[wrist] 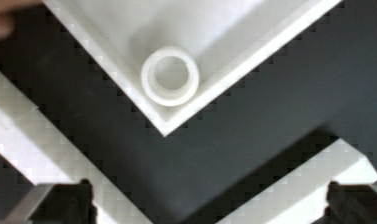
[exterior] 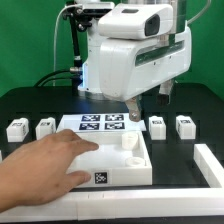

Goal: Assemble one leg

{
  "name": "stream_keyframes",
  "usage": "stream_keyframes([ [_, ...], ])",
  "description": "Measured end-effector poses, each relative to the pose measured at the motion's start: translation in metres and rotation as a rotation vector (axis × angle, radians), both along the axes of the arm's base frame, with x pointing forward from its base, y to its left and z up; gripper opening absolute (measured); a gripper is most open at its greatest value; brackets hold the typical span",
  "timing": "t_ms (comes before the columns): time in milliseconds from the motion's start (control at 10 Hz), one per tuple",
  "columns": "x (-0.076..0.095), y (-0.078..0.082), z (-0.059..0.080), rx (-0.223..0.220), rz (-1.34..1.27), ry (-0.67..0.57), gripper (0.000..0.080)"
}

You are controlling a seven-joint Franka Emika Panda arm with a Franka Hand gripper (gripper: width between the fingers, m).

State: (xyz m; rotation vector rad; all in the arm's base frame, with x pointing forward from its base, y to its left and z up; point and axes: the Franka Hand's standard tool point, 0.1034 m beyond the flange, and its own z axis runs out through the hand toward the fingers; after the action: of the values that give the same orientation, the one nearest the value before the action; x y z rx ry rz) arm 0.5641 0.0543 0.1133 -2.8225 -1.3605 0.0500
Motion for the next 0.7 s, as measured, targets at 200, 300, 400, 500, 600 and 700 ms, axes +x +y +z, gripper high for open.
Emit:
stream_keyframes([
  [200,-0.0003,0.0000,-0.0008,0.000,0.000,0.001,0.0650],
  [300,-0.0003,0.0000,-0.0008,0.000,0.000,0.001,0.0650],
  [400,-0.0003,0.0000,-0.0009,0.000,0.000,0.002,0.0650],
  [500,-0.0004,0.0000,-0.0009,0.000,0.000,0.002,0.0650],
  [600,-0.0004,0.0000,-0.0010,0.000,0.000,0.002,0.0650],
  [700,-0.0004,0.0000,-0.0011,0.000,0.000,0.002,0.0650],
])
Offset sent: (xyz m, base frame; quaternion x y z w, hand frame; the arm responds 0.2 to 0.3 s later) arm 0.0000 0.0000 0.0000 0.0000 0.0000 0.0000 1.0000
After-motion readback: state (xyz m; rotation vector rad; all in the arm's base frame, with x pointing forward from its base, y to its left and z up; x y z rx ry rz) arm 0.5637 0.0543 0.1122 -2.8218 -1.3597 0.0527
